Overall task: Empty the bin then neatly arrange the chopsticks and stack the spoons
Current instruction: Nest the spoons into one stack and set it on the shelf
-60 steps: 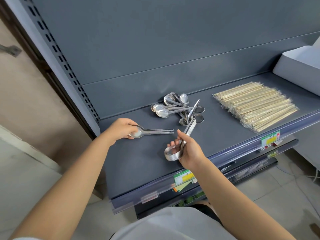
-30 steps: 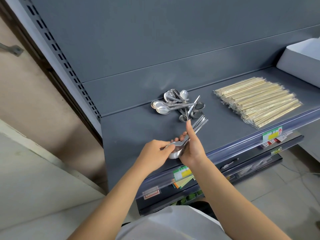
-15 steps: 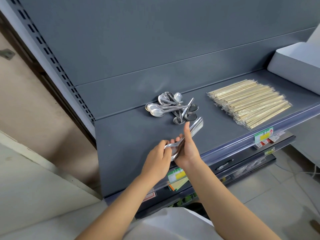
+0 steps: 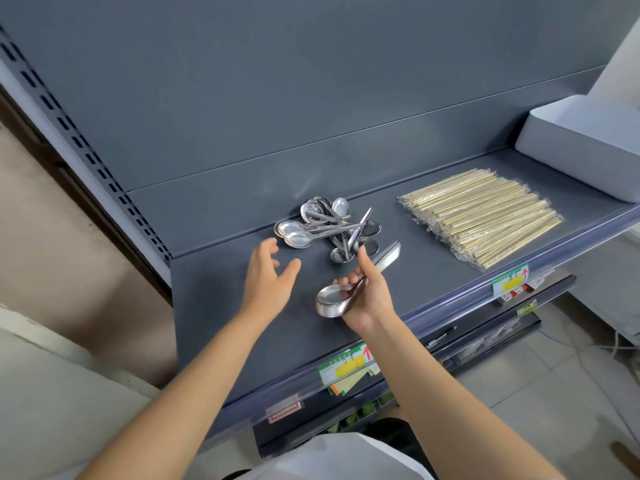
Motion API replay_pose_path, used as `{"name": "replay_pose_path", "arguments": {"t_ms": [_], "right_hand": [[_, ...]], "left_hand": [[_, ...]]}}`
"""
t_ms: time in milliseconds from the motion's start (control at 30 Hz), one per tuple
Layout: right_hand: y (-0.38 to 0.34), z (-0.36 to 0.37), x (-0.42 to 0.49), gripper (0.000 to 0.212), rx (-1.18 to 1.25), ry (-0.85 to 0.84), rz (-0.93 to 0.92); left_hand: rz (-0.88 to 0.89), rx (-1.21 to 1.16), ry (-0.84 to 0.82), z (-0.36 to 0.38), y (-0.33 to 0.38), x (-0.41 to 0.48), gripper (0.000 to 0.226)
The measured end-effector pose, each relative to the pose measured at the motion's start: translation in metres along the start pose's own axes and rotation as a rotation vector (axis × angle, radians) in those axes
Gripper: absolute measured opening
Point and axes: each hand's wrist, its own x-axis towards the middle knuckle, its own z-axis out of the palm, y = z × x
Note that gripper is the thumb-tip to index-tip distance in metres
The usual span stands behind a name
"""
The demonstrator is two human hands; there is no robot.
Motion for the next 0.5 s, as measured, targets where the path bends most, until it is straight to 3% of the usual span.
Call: {"name": "replay_pose_path", "arguments": {"t_ms": [100,233,333,500], "right_hand": [[-0.003,0.003,0.005,0.043,-0.015,-0.031,0.003],[-0.001,-0.001,0.010,0.043,-0.074,-0.074,-0.008],[0.001,-0.003,0.012,0.037,-0.117,-0.101,0.011],[0.001,-0.005,0.016,0.037,-0.118,-0.110,0.020]], "left_hand": [[0.044,0.185,-0.034,0.002,0.002,0.040,0.067],[0.038,0.370,-0.204,0.003,0.006,0.078,0.083],[0.003,0.355,-0.283,0.009,0.006,0.092,0.071],[-0.097,0.119,-0.194,0.015,-0.004,0.100,0.048]]}}
